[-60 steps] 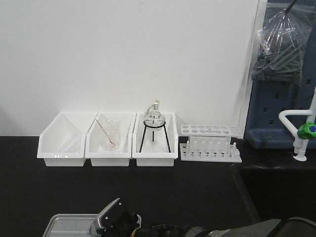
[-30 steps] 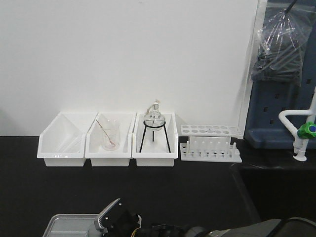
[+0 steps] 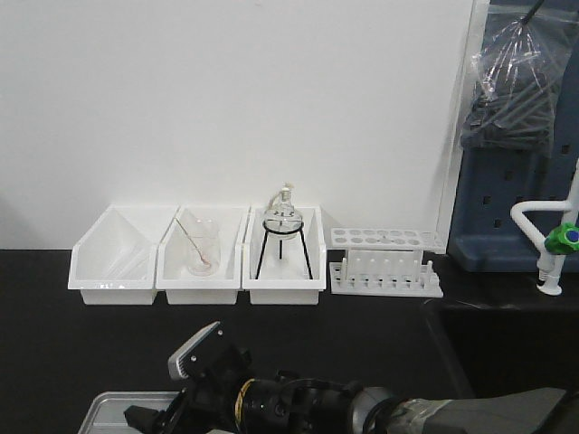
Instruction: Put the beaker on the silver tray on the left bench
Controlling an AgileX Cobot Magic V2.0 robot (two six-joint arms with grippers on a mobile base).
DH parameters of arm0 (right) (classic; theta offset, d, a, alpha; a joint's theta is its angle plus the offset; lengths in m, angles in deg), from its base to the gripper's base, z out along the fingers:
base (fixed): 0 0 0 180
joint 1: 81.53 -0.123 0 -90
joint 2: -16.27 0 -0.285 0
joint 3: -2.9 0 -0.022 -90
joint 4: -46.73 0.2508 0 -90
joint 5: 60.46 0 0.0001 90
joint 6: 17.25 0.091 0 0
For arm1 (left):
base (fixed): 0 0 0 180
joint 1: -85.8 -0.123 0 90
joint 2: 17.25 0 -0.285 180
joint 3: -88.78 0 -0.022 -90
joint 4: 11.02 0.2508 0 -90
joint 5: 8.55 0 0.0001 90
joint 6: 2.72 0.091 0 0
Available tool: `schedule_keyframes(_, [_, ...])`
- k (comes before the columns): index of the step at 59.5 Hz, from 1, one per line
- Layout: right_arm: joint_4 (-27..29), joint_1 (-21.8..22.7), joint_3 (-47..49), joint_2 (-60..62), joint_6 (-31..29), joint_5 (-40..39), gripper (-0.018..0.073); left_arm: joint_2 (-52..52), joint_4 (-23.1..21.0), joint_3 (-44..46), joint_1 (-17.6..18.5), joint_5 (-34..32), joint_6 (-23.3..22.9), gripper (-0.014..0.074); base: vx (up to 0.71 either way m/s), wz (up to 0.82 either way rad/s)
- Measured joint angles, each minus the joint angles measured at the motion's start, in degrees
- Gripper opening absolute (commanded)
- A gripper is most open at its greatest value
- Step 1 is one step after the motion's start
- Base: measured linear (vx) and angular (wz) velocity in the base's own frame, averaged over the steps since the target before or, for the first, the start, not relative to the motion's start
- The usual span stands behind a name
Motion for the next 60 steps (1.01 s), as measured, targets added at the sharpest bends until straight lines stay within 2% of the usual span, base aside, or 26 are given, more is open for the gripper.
schedule_keyframes(11, [-1.1, 0.0, -0.1, 9.6, 6.3, 1.7, 0.0495, 0.0, 0.0, 0.0, 0.0, 0.0, 0.0, 0.0001, 0.0, 0.0])
schedule_keyframes(17, [-5.2, 0.0, -0.1, 17.3, 9.9, 5.3, 0.044, 0.0, 0.0, 0.0, 0.0, 0.0, 0.0, 0.0001, 0.0, 0.0])
schedule_keyframes(23, [-13.6, 0.0, -0.1, 24.7, 14.3, 10.6, 0.0379, 0.0, 0.0, 0.0, 0.0, 0.0, 0.0, 0.0001, 0.0, 0.0])
schedule_keyframes(27, [-19.3, 0.0, -0.1, 28.4, 19.8, 12.6, 0.0338, 0.0, 0.0, 0.0, 0.0, 0.0, 0.0, 0.0001, 0.0, 0.0])
schedule_keyframes(36, [-35.8, 0.1, -0.1, 35.0, 37.3, 11.7, 0.0233, 0.0, 0.0, 0.0, 0.0, 0.0, 0.0, 0.0001, 0.0, 0.0])
schedule_keyframes(39, [-43.3, 0.1, -0.1, 36.8, 43.4, 9.7, 0.0202, 0.0, 0.0, 0.0, 0.0, 0.0, 0.0, 0.0001, 0.0, 0.0])
schedule_keyframes(43, [-49.1, 0.1, -0.2, 39.0, 51.1, 5.3, 0.0167, 0.0, 0.0, 0.0, 0.0, 0.0, 0.0, 0.0001, 0.0, 0.0])
schedule_keyframes(50, [-52.2, 0.1, -0.7, 41.7, 57.0, -0.3, 0.0126, 0.0, 0.0, 0.0, 0.0, 0.0, 0.0, 0.0001, 0.0, 0.0])
schedule_keyframes(60, [-53.0, 0.1, -0.8, 42.0, 58.3, -1.7, 0.011, 0.0, 0.0, 0.0, 0.0, 0.0, 0.0, 0.0001, 0.0, 0.0])
